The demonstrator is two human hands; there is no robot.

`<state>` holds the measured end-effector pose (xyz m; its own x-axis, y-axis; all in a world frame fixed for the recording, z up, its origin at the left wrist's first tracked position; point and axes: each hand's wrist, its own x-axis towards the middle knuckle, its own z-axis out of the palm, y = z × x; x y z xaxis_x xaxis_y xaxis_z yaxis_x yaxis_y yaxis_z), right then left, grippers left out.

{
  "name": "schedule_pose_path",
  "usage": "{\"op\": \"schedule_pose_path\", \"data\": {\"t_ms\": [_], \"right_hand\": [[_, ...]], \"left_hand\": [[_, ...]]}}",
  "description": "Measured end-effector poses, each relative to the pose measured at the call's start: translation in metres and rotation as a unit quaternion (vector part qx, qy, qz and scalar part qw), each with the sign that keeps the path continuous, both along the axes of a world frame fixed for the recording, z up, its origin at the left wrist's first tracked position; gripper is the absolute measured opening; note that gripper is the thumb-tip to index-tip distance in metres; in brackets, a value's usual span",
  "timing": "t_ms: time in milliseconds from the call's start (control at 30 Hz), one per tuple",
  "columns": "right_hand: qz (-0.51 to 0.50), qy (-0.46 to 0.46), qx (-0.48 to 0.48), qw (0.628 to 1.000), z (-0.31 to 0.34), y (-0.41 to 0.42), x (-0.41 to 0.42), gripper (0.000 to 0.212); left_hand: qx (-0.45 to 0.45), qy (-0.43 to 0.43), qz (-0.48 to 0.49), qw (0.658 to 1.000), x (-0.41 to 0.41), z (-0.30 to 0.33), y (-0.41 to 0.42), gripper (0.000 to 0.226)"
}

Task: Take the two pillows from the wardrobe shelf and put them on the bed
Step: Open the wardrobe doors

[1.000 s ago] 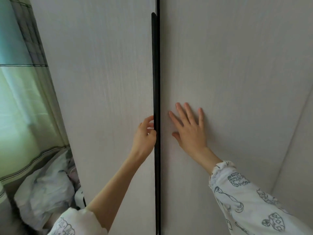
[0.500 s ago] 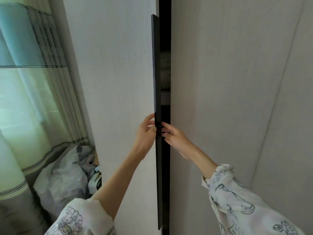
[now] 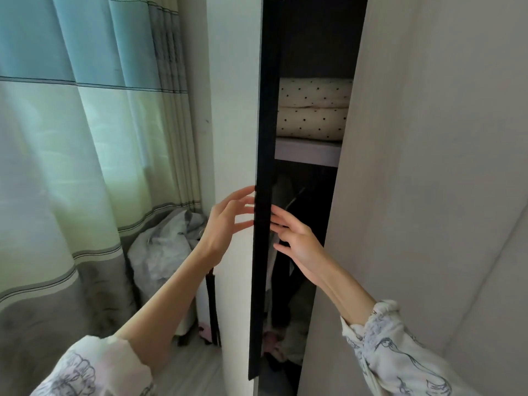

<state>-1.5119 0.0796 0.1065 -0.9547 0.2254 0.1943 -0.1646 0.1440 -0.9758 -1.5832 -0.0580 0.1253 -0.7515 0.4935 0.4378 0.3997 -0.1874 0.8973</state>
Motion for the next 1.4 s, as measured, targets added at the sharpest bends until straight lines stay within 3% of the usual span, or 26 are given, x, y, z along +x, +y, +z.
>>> {"op": "schedule_pose_path", "data": {"t_ms": [400,600,733,833,933,1033,1133,1400], "right_hand": [[0.106,-0.028,0.047,0.993,0.007,-0.131,-0.045,0.048],[0.121,-0.03,-0.019,0.992,0.008,-0.21,-0.093,0.049],[0.134,-0.048,-0.07,0.987,0.009,-0.239,-0.114,0.048],[0.133,-0.058,-0.053,0.988,0.005,-0.251,-0.127,0.048],[0.109,-0.043,-0.036,0.992,0.004,-0.255,-0.133,0.047],[0.05,-0.023,-0.009,0.998,0.001,-0.242,-0.132,0.043],[0.007,-0.009,0.019,1.0,-0.003,-0.219,-0.123,0.038],[-0.083,0.027,0.064,0.994,-0.005,-0.139,-0.088,0.034]], "left_hand": [[0.055,0.014,0.077,0.995,-0.042,-0.016,-0.134,0.044],[0.047,0.003,0.084,0.995,-0.091,-0.017,-0.204,0.046],[0.056,-0.023,0.059,0.996,-0.118,-0.017,-0.231,0.044],[0.037,-0.027,0.034,0.998,-0.127,-0.014,-0.24,0.05],[0.028,-0.031,0.029,0.999,-0.135,-0.016,-0.247,0.04],[-0.002,0.044,0.113,0.993,-0.127,-0.024,-0.248,0.029],[-0.022,0.159,0.213,0.964,-0.111,-0.033,-0.241,0.026],[-0.11,0.222,0.133,0.96,-0.088,-0.032,-0.159,0.026]]}}
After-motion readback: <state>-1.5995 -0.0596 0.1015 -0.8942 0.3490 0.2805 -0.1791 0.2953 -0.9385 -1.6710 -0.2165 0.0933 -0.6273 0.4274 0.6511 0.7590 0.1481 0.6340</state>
